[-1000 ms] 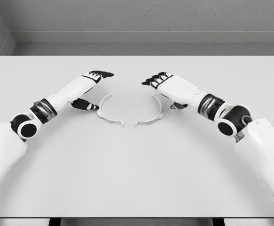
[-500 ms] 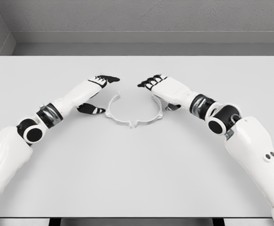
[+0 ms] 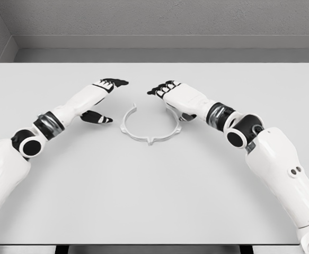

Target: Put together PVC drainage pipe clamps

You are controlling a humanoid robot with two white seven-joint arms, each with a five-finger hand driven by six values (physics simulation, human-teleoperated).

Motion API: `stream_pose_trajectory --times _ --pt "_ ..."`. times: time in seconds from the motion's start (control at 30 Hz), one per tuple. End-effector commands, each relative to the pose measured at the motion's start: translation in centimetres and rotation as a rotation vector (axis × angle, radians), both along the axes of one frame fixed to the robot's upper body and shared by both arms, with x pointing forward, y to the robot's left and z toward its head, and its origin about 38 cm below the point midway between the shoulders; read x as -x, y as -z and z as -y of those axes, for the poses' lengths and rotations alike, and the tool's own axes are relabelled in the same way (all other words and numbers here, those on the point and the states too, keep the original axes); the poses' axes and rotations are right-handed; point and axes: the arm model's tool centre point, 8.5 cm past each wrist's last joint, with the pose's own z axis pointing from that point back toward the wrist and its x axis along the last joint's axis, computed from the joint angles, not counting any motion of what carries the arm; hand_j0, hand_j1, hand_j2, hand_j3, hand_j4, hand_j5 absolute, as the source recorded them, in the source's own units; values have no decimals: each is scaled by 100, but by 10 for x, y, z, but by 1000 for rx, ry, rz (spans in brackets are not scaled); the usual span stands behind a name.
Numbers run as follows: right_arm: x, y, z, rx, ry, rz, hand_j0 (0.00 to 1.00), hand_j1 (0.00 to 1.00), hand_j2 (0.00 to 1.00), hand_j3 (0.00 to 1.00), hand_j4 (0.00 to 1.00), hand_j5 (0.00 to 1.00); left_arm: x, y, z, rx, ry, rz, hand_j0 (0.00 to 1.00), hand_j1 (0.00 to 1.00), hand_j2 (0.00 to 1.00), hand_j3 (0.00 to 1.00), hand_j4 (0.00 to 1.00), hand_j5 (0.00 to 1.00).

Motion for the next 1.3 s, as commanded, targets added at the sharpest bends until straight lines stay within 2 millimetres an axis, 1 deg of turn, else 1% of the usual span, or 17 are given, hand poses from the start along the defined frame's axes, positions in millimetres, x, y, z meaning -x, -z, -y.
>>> stream_pose_trajectory --times 0.0,0.27,0.43,0.47,0.6,0.67,0.8,0.87,0.9,0.93,1.0,1.03,1.07,1.1,1.13,1.2,1.27 --pt "0 0 0 -4 2 -3 100 100 100 100 100 100 0 -1 -2 6 -5 0 100 100 100 100 100 100" --pt "-2 -2 -6 -10 -2 -1 100 100 100 100 100 100 3 3 4 3 12 -6 100 100 100 100 100 100" --pt "0 -3 -16 -22 -16 -2 100 100 100 100 100 100 4 4 5 0 16 -9 100 100 100 100 100 100" --pt "-1 -5 -24 -22 -27 2 100 100 100 100 100 100 4 4 5 0 16 -9 100 100 100 100 100 100" --pt "-1 -7 -27 -29 -26 4 100 100 100 100 100 100 2 1 -1 -7 7 -6 100 100 100 100 100 100" --pt "-4 -12 -23 -35 -14 14 100 100 100 100 100 100 2 2 -1 -9 7 -8 100 100 100 100 100 100" --pt "-15 -27 6 -68 82 40 100 100 100 100 100 100 2 2 0 -9 9 -7 100 100 100 100 100 100" --pt "-11 -33 21 -44 83 68 100 100 100 100 100 100 3 2 3 -6 15 -6 100 100 100 100 100 100" --pt "-3 -34 25 -37 76 79 100 100 100 100 100 100 3 3 5 -7 19 -7 100 100 100 100 100 100" --pt "1 -42 35 -37 85 103 100 100 100 100 100 100 3 4 7 -7 23 -9 100 100 100 100 100 100" --pt "16 -59 78 -72 158 160 100 100 100 100 100 100 3 4 10 -6 27 -9 100 100 100 100 100 100" --pt "24 -65 95 -73 182 184 100 100 100 100 100 100 4 6 14 0 34 -12 100 100 100 100 100 100" --pt "32 -74 121 -106 236 215 100 100 100 100 100 100 5 8 18 -5 42 -18 100 100 100 100 100 100" --pt "45 -85 140 -129 255 263 100 100 100 100 100 100 5 8 19 -6 45 -18 100 100 100 100 100 100" --pt "56 -85 154 -139 271 276 100 100 100 100 100 100 5 9 18 -8 44 -19 100 100 100 100 100 100" --pt "68 -79 165 -178 253 260 100 100 100 100 100 100 5 9 19 -7 46 -19 100 100 100 100 100 100" --pt "85 -73 185 -191 232 269 100 100 100 100 100 100 6 10 21 -2 48 -21 100 100 100 100 100 100"
